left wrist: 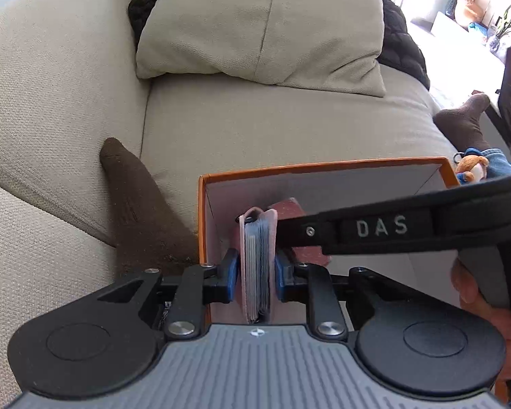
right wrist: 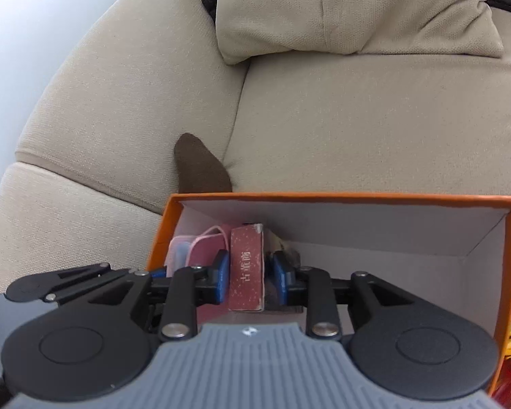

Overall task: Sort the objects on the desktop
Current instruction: 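Lower the wallet and card box into the shoebox and open both tools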

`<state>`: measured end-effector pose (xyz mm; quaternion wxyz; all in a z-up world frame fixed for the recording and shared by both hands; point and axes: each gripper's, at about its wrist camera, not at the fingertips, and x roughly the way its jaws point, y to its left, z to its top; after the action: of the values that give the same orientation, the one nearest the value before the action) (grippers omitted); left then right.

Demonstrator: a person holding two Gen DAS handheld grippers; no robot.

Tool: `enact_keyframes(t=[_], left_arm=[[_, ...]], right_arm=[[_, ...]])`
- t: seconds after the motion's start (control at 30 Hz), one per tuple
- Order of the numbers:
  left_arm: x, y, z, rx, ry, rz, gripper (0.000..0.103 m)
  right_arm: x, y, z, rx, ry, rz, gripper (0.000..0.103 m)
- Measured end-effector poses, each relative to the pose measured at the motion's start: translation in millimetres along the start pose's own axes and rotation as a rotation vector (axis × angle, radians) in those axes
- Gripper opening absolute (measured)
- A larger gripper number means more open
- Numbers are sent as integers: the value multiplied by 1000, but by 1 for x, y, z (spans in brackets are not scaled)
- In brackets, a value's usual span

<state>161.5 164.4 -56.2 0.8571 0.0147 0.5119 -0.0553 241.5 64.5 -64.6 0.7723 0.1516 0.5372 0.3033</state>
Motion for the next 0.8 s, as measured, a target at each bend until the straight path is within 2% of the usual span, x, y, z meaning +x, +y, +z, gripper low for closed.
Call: enact_keyframes(t=[0.17,0.23,0.33,0.47,0.57,0.6,0.7,0.8], left_arm=[[-15,6,-3,-16,-66,2,26],[-16,8,-3,-16,-78,24,23],[-24,12,-3,-33,-116,10,23],[-42,16,-6,-57,-157,6,23],[-53,23,-13,-100,-175,21,23],[-55,26,-16,-111,-178,14,24],[-51,33,-25,-138,-120,-2,26],[-40,37,-36,-164,-39,-43,26]], right_arm=[[-1,1,2,15,-1,45,31],[-3,2,5,-2,-10,44,31],[-16,1,2,-27,-27,44,34],[-23,5,-10,-123,-15,23,44],[-10,20,-22,-278,23,-8,68],[-4,26,-28,-333,35,-29,69],[13,40,-41,-463,53,-72,69],[28,48,-44,-521,64,-106,67]])
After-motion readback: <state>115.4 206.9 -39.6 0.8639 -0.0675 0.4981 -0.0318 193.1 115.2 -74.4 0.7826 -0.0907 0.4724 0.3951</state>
